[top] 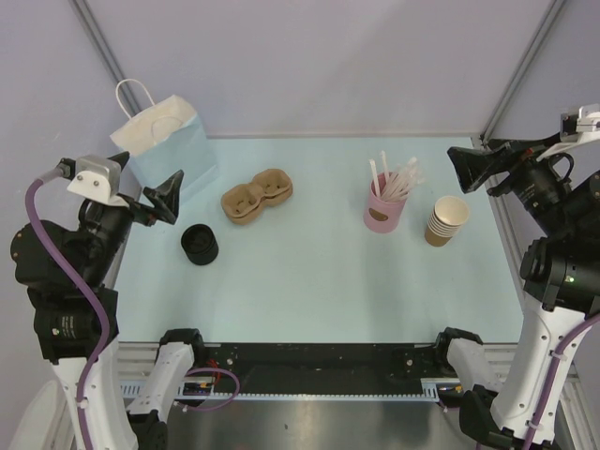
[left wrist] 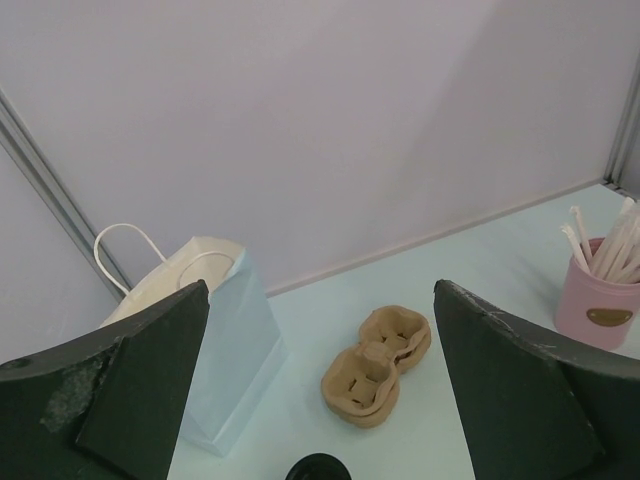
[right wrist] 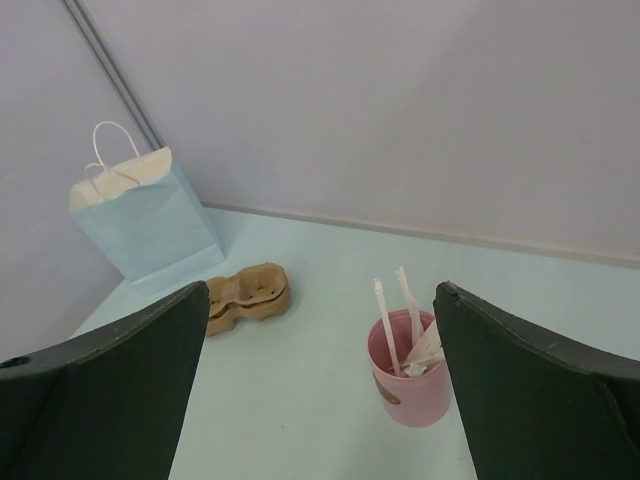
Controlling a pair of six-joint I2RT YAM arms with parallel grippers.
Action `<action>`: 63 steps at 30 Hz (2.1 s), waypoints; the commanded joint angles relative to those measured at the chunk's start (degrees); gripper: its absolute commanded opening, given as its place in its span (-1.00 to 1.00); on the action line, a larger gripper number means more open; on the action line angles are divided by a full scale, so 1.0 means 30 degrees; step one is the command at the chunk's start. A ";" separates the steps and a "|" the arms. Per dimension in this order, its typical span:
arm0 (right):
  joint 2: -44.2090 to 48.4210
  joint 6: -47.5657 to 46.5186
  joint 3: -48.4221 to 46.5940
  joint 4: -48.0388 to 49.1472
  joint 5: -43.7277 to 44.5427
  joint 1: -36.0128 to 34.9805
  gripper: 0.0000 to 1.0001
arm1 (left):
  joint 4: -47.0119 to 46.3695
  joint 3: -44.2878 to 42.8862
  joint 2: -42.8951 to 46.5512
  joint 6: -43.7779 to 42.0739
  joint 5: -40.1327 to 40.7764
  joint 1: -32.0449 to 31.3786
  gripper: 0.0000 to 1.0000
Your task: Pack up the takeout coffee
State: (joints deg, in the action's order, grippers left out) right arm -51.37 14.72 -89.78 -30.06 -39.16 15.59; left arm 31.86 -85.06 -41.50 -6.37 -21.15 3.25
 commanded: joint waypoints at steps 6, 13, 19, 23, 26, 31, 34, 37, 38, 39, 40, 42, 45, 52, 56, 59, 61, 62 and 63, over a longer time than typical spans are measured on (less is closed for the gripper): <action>0.0045 -0.0014 0.0920 0.1816 -0.1857 0.0075 0.99 | -0.0599 0.0373 -0.0201 0.0221 -0.0978 0.0149 0.99; -0.0102 -0.0160 0.1888 0.2902 -0.3675 0.0017 0.99 | -0.0745 0.0812 -0.0318 -0.0102 -0.1154 0.0149 0.99; -0.0365 -0.0190 0.2181 0.3341 -0.4525 -0.0363 0.99 | -0.0951 0.0930 -0.0407 -0.0425 -0.0395 0.0149 0.99; -0.1037 -0.0570 0.2182 0.3576 -0.3709 -0.1708 1.00 | -0.0805 0.0989 -0.0319 -0.0688 0.0103 0.0149 0.99; -0.1915 -0.2055 0.2007 0.3198 -0.1429 -0.4165 0.99 | -0.0629 0.1223 -0.0231 -0.1156 0.0865 0.0149 0.99; -0.4692 -0.6043 0.0837 0.0854 0.5621 -1.1829 0.99 | 0.0394 0.1719 -0.0027 -0.2416 0.1744 0.0149 0.99; -0.6538 -0.7628 -0.0072 0.0588 0.8119 -1.4618 1.00 | 0.0455 0.2802 0.0761 -0.2680 0.2799 0.0149 0.99; -0.7919 -0.8684 -0.0571 0.1230 0.9706 -1.6761 0.99 | 0.0601 0.4179 0.1495 -0.2798 0.3619 0.0149 0.99; -0.8707 -0.8889 -0.0659 0.1493 0.9944 -1.7235 0.99 | 0.0631 0.4501 0.1643 -0.2856 0.3824 0.0149 0.99; -0.9150 -0.9065 -0.0689 0.2279 1.0150 -1.7558 0.99 | 0.0602 0.5230 0.1789 -0.2799 0.4522 0.0149 0.99; -0.9531 -0.8980 -0.0689 0.2751 1.0413 -1.7794 1.00 | 0.0486 0.5585 0.1878 -0.2798 0.4848 0.0149 0.99; -1.0733 -0.8659 -0.0631 0.4537 1.0416 -1.8176 0.99 | 0.0339 0.6316 0.2083 -0.2740 0.5695 0.0178 0.99; -1.3068 -0.7634 -0.2144 0.5363 1.0620 -1.8294 0.99 | -0.0159 0.7050 0.2405 -0.2126 0.5500 0.0440 0.99; -1.7997 -0.7806 -0.6245 0.4691 1.1731 -1.9201 0.99 | -0.0540 0.7961 0.2991 -0.1451 0.4853 0.1904 0.99; -2.0400 -0.7400 -0.8561 0.4075 1.2494 -1.9232 1.00 | -0.0745 0.8400 0.3460 -0.1099 0.3945 0.2929 0.99; -2.2188 -0.6698 -1.0261 0.3578 1.2380 -1.9027 1.00 | -0.1038 0.8926 0.3607 -0.0865 0.3244 0.3867 0.99; -2.3124 -0.6344 -1.0765 0.3372 1.1795 -1.8881 1.00 | -0.1272 0.9103 0.3549 -0.0690 0.2716 0.4600 0.99; -2.3361 -0.6226 -1.0971 0.3400 1.1531 -1.8851 1.00 | -0.1331 0.9278 0.3549 -0.0602 0.2162 0.4892 0.99; -2.3537 -0.6109 -1.0944 0.3458 1.1152 -1.8851 0.99 | -0.1361 0.9338 0.3578 -0.0601 0.1895 0.5359 0.99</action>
State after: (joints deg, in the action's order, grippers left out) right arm -119.81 -6.22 -118.61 -19.59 -3.95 -41.71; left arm 30.59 -58.39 -30.92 -10.33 -10.74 15.66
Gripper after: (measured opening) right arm 0.995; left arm 0.994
